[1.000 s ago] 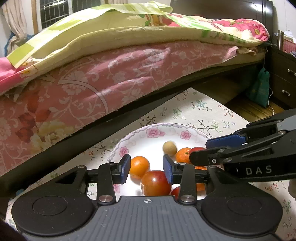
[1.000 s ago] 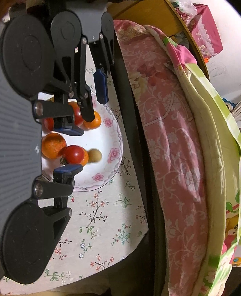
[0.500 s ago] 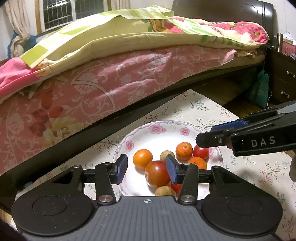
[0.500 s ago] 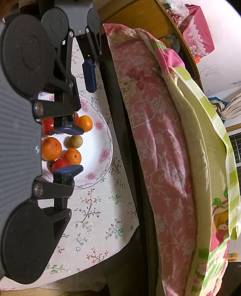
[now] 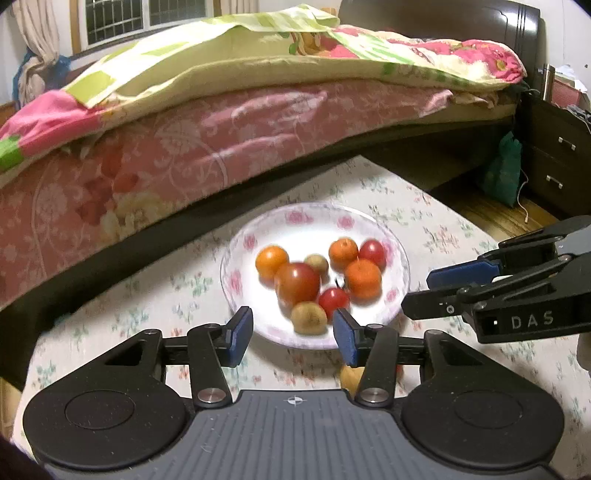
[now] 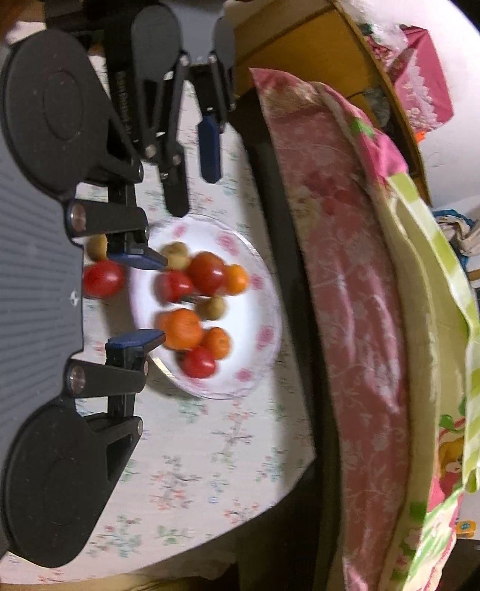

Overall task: Organize fruits
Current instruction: 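Withdraw both open tools toward the last yellow fruit and tomato, then grasp the last yellow fruit with the left tool while the right tool grasps the last red tomato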

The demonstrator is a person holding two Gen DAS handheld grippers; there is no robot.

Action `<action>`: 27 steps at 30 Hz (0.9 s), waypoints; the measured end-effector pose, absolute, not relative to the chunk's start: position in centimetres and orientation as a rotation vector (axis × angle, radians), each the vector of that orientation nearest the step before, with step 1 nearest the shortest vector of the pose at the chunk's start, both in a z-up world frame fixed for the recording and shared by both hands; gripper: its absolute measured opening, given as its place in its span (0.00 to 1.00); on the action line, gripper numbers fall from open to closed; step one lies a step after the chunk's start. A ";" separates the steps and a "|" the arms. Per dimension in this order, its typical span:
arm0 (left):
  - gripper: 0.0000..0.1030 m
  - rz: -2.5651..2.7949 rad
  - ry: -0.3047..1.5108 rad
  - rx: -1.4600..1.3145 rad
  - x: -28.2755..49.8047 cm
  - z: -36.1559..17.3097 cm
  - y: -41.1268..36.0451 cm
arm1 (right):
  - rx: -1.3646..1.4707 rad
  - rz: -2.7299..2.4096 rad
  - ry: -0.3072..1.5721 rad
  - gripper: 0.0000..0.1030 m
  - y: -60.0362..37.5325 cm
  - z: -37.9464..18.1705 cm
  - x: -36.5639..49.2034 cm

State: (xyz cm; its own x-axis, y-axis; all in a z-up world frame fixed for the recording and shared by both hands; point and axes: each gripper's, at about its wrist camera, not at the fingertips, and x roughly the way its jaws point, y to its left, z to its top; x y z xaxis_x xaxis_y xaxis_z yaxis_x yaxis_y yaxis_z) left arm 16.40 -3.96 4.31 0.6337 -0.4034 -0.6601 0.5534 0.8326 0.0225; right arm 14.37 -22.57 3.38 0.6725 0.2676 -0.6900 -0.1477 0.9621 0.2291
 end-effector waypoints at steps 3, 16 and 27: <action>0.55 -0.559 0.721 0.222 15.6 3.7 -3.4 | 0.121 0.233 0.823 0.33 -21.9 2.6 13.4; 0.58 -0.621 0.810 0.210 13.2 2.3 -2.5 | -0.013 0.303 0.910 0.33 -19.6 -0.6 13.3; 0.58 -0.654 0.843 0.220 13.6 1.0 -2.8 | -0.030 0.320 0.898 0.34 -19.1 -2.0 15.3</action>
